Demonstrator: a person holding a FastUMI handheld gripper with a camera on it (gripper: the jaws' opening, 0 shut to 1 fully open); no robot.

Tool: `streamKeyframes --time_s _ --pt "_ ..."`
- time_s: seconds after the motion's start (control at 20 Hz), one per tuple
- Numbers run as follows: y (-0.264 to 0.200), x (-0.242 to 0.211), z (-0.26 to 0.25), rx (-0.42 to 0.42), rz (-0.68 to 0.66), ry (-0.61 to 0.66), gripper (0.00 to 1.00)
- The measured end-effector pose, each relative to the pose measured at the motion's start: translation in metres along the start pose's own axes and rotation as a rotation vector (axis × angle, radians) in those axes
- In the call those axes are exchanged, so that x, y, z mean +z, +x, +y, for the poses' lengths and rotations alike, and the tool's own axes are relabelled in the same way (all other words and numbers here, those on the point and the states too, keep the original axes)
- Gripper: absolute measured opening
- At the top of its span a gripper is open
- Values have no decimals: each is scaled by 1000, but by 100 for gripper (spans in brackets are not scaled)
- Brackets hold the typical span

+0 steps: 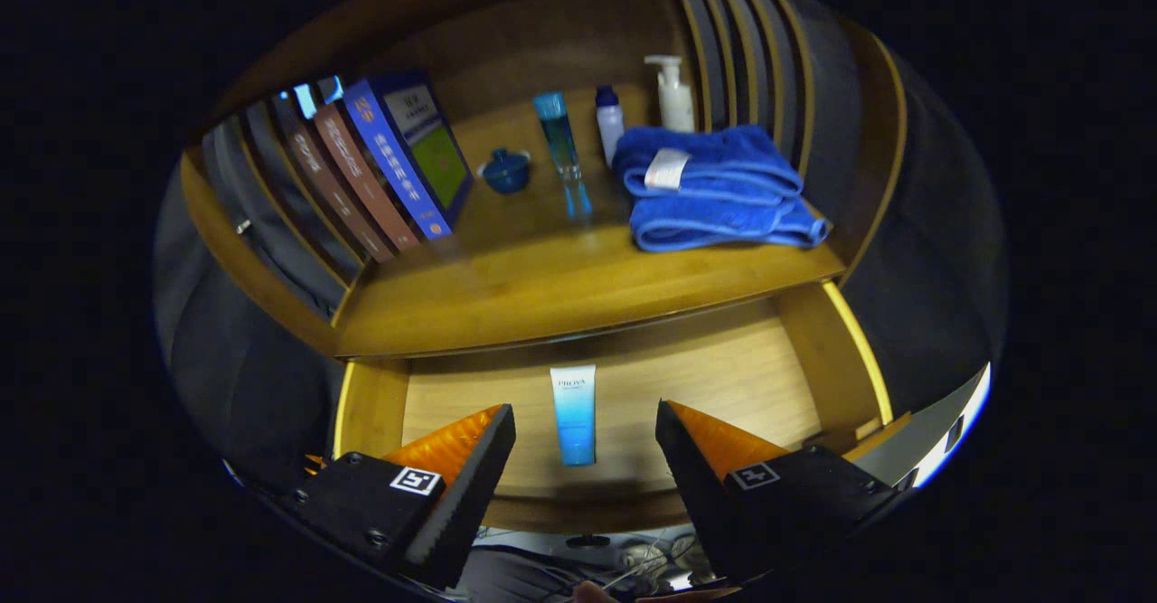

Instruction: Pull open the drawer, take out the items inside it, and place them on the countertop above the cabinet.

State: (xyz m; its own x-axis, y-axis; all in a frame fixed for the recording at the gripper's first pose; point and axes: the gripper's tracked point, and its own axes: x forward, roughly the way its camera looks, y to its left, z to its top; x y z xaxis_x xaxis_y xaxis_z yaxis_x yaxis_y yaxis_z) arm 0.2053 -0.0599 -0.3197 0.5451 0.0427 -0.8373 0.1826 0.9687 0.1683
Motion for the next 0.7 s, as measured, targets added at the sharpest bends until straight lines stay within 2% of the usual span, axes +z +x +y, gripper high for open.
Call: streamKeyframes --time_s 0.4,0.6,0.7 --pt "74 -44 6 -49 277 -27 98" --pt "89 -62 5 -94 345 -68 98" --pt "96 -66 4 -100 353 -83 95"
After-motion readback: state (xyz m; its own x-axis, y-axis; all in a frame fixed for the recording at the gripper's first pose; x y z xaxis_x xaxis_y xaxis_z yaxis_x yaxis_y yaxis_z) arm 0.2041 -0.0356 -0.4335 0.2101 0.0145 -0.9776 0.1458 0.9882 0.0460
